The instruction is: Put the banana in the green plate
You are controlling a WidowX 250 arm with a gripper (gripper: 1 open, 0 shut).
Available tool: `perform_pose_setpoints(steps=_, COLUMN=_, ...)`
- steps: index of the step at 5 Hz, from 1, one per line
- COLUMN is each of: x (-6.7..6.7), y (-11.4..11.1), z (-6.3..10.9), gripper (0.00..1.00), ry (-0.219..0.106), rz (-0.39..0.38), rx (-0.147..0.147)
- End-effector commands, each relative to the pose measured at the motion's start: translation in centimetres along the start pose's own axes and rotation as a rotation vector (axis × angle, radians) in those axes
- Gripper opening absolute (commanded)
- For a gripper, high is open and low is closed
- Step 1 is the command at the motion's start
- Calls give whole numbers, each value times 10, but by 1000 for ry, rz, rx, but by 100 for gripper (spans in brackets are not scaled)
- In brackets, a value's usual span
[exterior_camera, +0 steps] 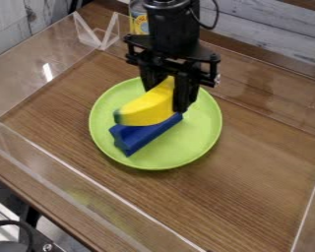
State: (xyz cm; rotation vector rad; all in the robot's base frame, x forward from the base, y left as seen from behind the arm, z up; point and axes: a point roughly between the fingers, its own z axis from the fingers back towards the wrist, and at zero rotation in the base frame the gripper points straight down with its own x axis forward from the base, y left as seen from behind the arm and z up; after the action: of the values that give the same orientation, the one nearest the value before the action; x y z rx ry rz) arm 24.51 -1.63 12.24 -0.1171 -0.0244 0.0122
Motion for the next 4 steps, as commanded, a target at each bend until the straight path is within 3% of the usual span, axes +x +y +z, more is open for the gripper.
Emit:
perform_pose_setpoints(steps=1, x=-2, y=-4, z=1, gripper=0, ry=-24, rz=-9, rx=5)
perform_pose_setpoints(steps=4, x=-7, y=-9, z=-26, gripper=0, ry=-19, rz=-34, rx=23)
